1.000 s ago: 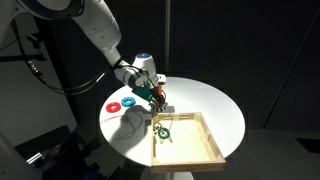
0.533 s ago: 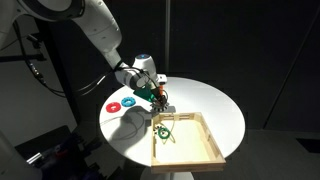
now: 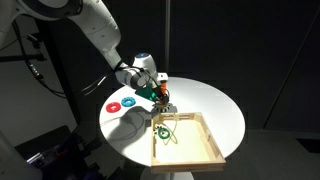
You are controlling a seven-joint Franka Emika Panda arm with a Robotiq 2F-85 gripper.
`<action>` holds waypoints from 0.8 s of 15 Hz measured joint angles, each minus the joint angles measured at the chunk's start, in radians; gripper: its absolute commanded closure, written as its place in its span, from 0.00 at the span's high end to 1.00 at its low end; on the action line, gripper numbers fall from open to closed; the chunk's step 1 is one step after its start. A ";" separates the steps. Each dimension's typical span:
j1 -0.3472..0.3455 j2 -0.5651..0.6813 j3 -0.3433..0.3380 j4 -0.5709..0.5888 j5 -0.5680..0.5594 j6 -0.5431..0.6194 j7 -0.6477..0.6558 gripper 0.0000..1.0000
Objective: Put the clear ring in the box
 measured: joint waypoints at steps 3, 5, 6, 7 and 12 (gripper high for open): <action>0.003 -0.024 -0.001 -0.001 0.000 0.000 0.008 0.65; 0.003 -0.052 -0.001 -0.005 0.000 0.000 0.010 0.65; 0.003 -0.070 -0.001 -0.008 0.000 0.000 0.011 0.65; 0.004 -0.089 -0.002 -0.013 0.000 0.000 0.013 0.65; 0.021 -0.187 -0.029 -0.049 0.000 0.000 0.037 0.65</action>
